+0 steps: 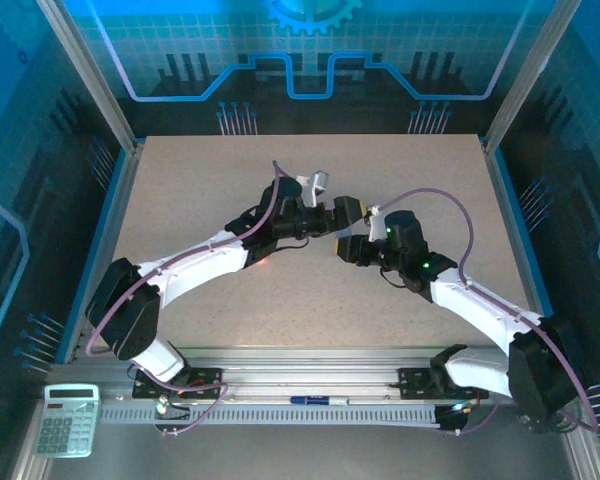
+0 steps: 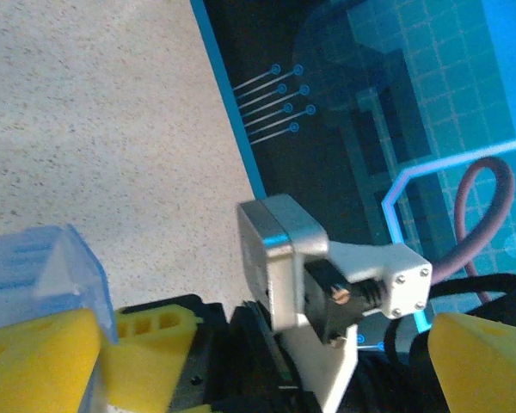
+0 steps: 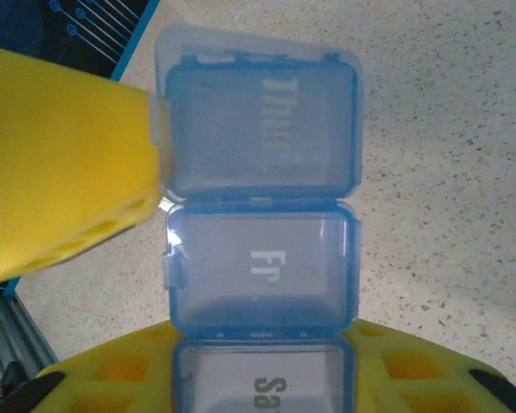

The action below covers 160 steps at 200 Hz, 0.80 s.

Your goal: Sort the pills into containers

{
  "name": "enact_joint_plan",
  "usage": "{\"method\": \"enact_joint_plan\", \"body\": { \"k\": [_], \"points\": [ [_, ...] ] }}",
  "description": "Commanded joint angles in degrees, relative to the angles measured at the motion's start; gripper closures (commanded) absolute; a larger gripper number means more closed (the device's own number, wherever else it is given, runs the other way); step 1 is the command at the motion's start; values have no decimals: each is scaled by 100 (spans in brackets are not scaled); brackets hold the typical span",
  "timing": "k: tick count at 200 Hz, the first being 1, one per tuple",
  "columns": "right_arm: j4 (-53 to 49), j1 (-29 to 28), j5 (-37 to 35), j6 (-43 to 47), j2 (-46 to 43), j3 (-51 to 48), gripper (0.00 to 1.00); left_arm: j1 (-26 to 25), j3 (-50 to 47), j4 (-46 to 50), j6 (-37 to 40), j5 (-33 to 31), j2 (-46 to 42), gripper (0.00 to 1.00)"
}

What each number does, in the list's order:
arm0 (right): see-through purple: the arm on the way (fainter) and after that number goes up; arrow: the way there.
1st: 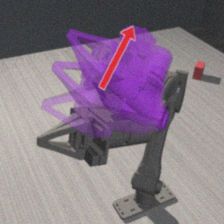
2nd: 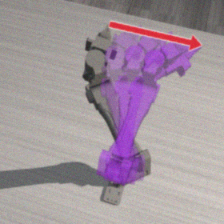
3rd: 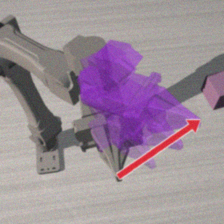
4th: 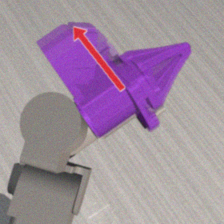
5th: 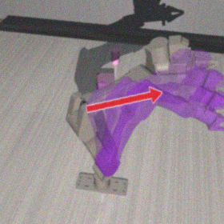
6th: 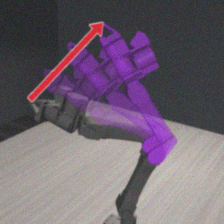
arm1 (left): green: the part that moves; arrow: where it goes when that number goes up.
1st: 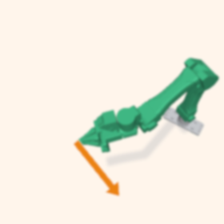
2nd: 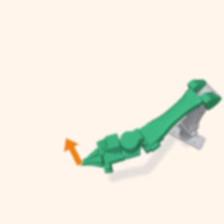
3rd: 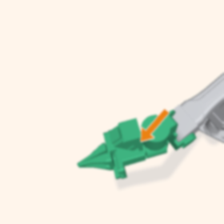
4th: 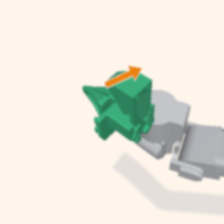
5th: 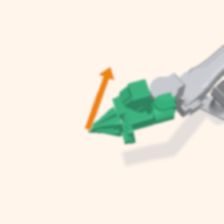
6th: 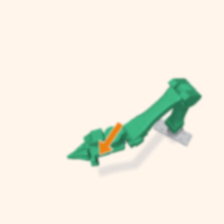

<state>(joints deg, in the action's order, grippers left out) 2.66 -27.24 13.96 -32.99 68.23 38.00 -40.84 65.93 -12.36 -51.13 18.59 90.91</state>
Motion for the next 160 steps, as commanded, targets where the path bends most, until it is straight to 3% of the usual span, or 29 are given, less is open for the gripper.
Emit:
{"method": "enact_joint_plan", "body": {
  "k": [1,42,68,96,129,160],
  "points": [
    [158,18,30,17,44,32,69,-133,235,-104,-97,136,22,1],
    [183,21,-35,-14,49,-19,68,-181,232,-34,-64,13,-85,1],
    [94,26,-92,18,33,-73,67,-115,130,412,243,-620,-380,1],
    [-190,35,-181,231,76,-121,66,332,-310,577,257,-1118,-835,1],
    [-751,15,-380,760,385,42,65,903,-739,733,313,-1156,-1242,1],
    [-1119,-141,-681,1191,890,352,65,1133,-1030,895,481,-1251,-1491,1]
  ]
}}
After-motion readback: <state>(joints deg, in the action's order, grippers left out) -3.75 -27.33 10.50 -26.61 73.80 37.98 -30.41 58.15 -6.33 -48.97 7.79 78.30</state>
